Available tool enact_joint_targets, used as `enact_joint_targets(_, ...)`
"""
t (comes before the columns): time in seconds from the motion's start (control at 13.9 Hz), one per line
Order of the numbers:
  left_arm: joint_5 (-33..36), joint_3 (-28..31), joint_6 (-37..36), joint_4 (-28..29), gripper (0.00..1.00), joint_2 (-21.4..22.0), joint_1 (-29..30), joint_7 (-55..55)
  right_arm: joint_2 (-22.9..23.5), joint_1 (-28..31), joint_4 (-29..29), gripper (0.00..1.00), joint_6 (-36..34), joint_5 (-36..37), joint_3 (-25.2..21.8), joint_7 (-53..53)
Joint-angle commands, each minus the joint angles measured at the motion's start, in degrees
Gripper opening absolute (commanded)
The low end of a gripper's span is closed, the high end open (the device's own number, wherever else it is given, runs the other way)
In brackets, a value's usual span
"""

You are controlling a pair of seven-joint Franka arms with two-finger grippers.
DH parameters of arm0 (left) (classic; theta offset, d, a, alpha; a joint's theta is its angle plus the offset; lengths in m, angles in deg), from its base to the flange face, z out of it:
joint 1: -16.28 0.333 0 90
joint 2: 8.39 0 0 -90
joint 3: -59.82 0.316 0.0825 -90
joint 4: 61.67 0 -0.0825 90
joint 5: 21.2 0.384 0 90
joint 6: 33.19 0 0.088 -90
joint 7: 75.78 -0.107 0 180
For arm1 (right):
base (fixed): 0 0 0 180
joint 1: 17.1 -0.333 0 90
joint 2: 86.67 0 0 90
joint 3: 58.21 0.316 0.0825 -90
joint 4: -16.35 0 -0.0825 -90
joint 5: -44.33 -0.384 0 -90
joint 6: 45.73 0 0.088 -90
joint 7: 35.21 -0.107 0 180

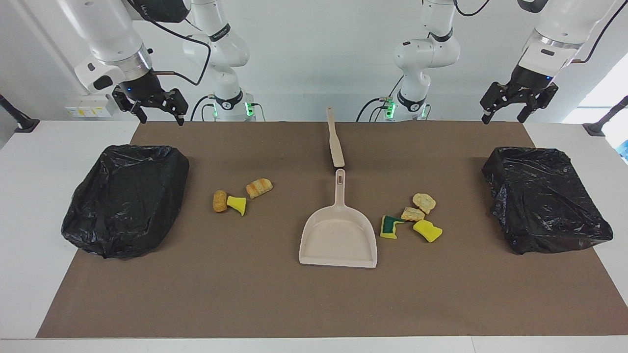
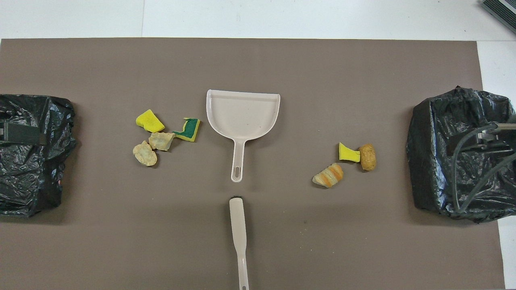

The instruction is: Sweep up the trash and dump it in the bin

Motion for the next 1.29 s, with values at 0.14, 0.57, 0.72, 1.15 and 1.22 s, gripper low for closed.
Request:
enact_joint_targets(0.14,-0.3,0.2,-0.8,1.0,1.0,0.8,0.1,-0.2,-0.6,0.2,0.7,1.0,-0.7,-1.1,0.1,-1.3)
enact_joint_targets(0.57,-0.3,0.2,-0.6,1.4,1.0,0.8,0.1,-0.1,-0.6,0.2,0.8,1.0,-0.7,-1.1,0.1,-0.8)
enact_joint_targets(0.72,-0.3,0.2,-0.4,2.2,1.0,1.3,-0.2,-0.1,-0.6,0.2,0.9,1.0,-0.7,-1.1,0.1,-0.6)
enact_joint_targets(1.15,-0.7,-0.1,0.3,10.1,1.0,5.0,-4.8,0.9,-0.7,0.2,0.9,1.0,-0.7,-1.1,0.1,-0.5)
enact_joint_targets(1.22,-0.8,-0.1,0.3,11.9,1.0,6.1,-6.2,2.1,-0.7,0.2,0.9,1.0,-0.7,-1.1,0.1,-0.4)
